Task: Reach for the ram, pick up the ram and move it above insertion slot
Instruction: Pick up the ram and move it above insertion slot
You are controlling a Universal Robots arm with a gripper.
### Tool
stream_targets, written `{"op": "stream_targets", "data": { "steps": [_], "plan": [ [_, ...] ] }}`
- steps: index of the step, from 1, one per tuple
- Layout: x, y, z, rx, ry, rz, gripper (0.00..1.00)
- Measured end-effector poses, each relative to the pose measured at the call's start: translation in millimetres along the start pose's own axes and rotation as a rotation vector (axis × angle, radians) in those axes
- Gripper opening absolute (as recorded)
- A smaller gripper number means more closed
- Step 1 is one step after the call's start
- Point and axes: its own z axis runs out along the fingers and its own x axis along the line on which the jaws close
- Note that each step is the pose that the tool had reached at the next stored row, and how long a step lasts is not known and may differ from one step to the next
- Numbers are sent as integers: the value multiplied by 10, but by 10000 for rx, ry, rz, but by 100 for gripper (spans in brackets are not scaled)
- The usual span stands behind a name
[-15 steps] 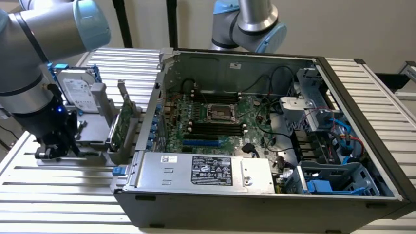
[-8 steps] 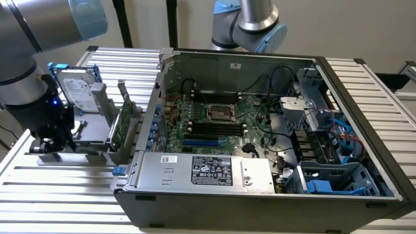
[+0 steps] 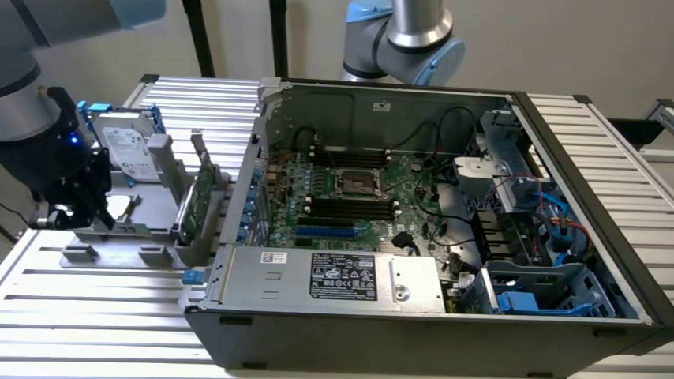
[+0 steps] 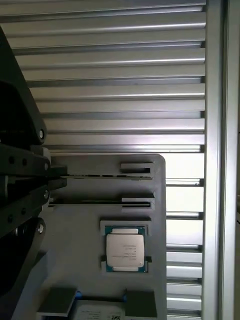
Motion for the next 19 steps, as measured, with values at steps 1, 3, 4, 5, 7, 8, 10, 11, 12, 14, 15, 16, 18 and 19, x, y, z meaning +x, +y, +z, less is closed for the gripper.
{"op": "stream_targets", "data": {
  "steps": [1, 3, 4, 5, 7, 8, 10, 11, 12, 14, 15, 16, 18, 19],
  "plan": [
    [-1, -7, -45, 0, -1, 0, 13],
    [-3, -18, -135, 0, -1, 0, 13],
    [-3, -25, -180, 0, 0, 0, 13],
    [-4, -32, -229, 1, -1, 0, 13],
    [-4, -51, -318, 2, -1, 0, 13],
    [-4, -66, -365, 2, -2, 1, 13],
    [-5, -107, -457, 0, -1, 0, 13],
    [-6, -134, -502, 1, -1, 0, 13],
    [-6, -164, -546, 0, -1, 1, 13],
    [-7, -251, -637, 2, -5, 0, 13],
    [-7, -295, -682, 2, -7, 0, 13],
    [-7, -342, -730, 0, -15, 0, 13],
    [-4, -432, -811, 1, -50, 1, 13],
    [-2, -477, -853, -1, -65, 0, 13]
  ]
}}
